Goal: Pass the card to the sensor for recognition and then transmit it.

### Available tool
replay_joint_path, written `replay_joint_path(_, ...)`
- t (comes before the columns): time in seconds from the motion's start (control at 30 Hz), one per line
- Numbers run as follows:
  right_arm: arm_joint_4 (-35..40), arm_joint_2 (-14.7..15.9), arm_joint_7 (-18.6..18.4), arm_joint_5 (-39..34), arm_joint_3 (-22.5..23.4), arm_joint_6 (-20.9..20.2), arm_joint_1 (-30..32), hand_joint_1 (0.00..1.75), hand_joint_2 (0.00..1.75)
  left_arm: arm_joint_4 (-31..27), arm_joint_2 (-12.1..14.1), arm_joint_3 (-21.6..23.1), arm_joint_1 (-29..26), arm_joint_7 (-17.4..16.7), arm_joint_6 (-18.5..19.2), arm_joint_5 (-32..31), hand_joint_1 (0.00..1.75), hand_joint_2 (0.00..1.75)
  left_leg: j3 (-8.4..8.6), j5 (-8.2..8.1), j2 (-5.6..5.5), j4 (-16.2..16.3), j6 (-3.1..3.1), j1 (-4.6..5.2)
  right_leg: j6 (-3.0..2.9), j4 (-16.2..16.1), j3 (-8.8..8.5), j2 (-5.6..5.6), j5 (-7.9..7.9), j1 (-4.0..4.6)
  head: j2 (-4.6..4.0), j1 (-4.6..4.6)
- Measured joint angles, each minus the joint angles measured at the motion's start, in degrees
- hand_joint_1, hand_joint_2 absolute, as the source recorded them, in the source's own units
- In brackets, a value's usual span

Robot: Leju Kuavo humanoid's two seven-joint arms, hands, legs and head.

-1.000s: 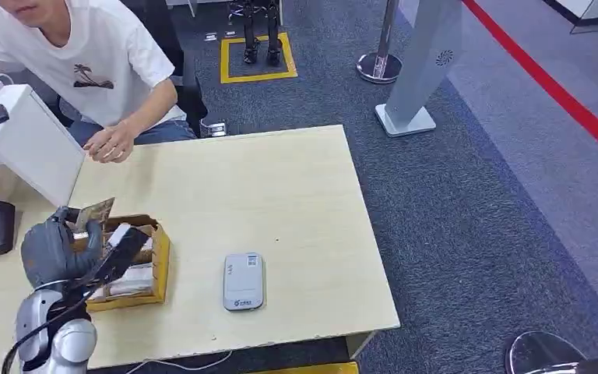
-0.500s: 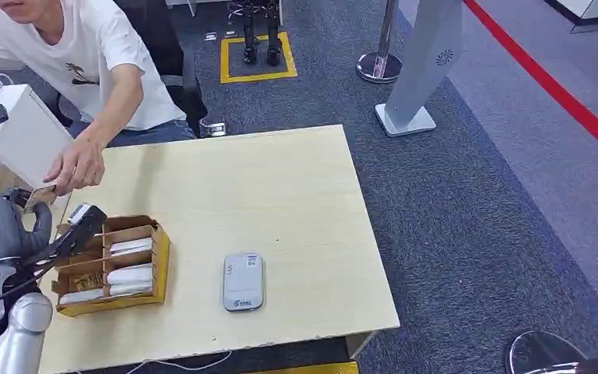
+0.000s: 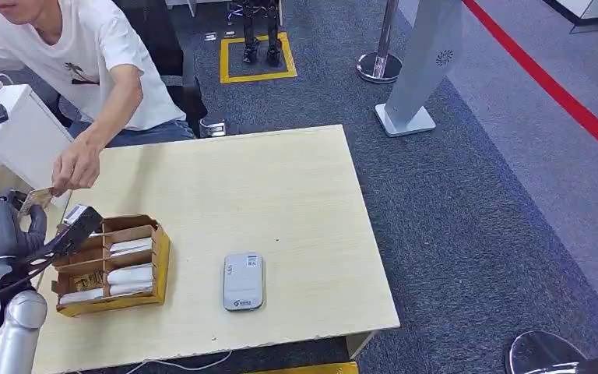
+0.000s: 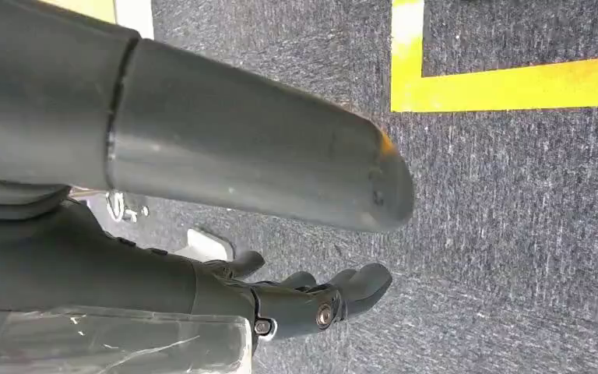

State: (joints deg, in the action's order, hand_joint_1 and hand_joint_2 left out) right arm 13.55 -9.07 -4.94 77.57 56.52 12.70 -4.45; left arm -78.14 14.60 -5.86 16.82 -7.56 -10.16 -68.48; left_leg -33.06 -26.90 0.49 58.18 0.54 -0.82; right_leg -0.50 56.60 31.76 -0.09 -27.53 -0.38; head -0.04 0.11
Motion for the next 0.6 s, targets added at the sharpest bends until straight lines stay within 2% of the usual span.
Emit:
replay_joint_path(0.27, 0.0, 0.0, 0.0, -0.1, 0.0, 0.0, 0.0, 0.00, 0.00, 0.2, 0.1, 0.0, 0.3, 0.0, 0.0, 0.0, 1.75, 1.75, 0.00, 0.00, 0.00, 0.0, 0.00, 0.00, 0.00, 0.0, 0.00, 0.00, 0.00, 0.00, 0.00, -0.02)
replay_joint_path(0.3, 0.0, 0.0, 0.0, -0.1, 0.0, 0.0, 0.0, 0.00, 0.00, 0.3, 0.1, 0.0, 0.3, 0.0, 0.0, 0.0, 0.00, 1.75, 0.00, 0.00, 0.00, 0.0, 0.00, 0.00, 0.00, 0.0, 0.00, 0.00, 0.00, 0.00, 0.00, 0.00)
replay_joint_path(0.33, 0.0, 0.0, 0.0, -0.1, 0.0, 0.0, 0.1, 0.00, 0.00, 0.5, 0.2, 0.0, 0.6, 0.0, 0.0, 0.0, 0.00, 1.75, 0.00, 0.00, 0.00, 0.0, 0.00, 0.00, 0.00, 0.0, 0.01, 0.00, 0.00, 0.00, 0.00, 0.00)
replay_joint_path(0.37, 0.0, 0.0, 0.0, -0.2, 0.0, 0.0, 0.2, 0.00, 0.00, 0.5, 0.2, 0.0, 0.6, 0.0, -0.4, 0.1, 0.00, 0.00, 0.00, 0.00, 0.00, 0.0, 0.00, 0.00, 0.00, 0.0, 0.01, 0.00, 0.00, 0.00, 0.00, -0.02)
replay_joint_path(0.6, 0.0, 0.0, 0.0, -0.6, 0.1, 0.0, 0.5, 0.00, 0.00, 0.4, 0.2, 0.0, 0.8, 0.6, -0.6, 1.0, 0.00, 0.00, 0.00, 0.02, -0.01, 0.0, 0.02, 0.00, 0.00, 0.0, 0.00, 0.00, 0.00, 0.00, -0.02, 0.00)
